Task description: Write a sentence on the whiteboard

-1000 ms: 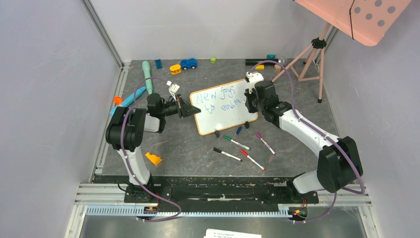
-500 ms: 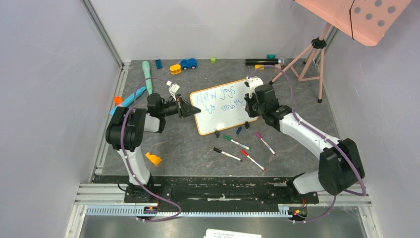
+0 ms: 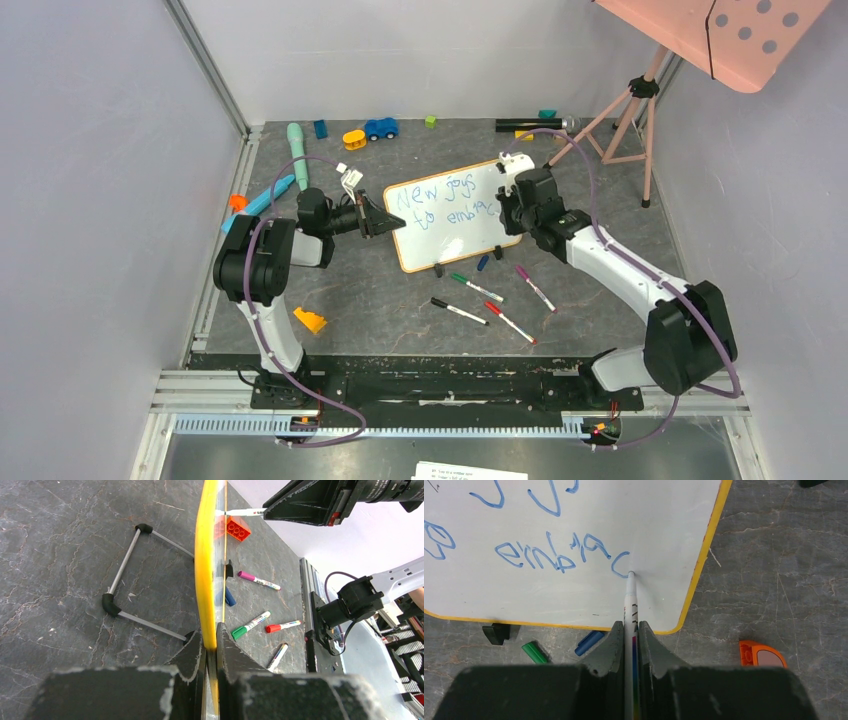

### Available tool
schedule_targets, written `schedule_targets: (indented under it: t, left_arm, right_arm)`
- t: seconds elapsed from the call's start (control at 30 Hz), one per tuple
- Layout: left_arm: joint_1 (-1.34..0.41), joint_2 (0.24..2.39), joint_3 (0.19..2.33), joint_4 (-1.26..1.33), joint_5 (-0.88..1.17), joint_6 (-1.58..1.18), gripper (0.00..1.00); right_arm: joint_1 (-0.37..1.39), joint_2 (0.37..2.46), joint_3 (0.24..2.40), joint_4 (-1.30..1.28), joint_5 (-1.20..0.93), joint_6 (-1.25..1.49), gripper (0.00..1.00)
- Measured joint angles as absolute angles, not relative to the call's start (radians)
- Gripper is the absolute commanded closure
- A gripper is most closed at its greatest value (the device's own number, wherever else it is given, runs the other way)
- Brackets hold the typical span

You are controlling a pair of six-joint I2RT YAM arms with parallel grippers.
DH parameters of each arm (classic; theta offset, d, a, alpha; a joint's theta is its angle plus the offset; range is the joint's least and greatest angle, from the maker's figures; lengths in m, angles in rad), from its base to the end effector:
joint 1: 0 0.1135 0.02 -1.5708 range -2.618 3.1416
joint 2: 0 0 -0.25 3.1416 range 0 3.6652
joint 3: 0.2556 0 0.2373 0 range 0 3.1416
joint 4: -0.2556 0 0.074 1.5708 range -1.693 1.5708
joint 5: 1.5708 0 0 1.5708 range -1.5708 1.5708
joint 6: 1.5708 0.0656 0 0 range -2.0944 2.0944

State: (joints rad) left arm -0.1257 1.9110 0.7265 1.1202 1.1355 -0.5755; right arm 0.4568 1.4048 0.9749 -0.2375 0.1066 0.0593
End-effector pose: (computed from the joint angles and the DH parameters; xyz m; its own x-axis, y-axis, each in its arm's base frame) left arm 0.3368 -0.1025 0.1526 -0.5708 -0.1592 -0.8055 0.7628 0.2602 -0.5920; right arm 0.2918 0.1357 0.2327 -0.5761 -0.2174 -0.7880 -0.3300 0.9438 -0.0192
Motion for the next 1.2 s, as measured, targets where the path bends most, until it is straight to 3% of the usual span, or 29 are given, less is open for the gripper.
schedule_targets:
  t: [1.2]
  left_arm:
    - [-0.126,1.911,0.727,1.122,1.136,-0.575,0.98]
  right_arm:
    - [0.453,1.407,1.011,-0.249,0.122,0.055,1.0]
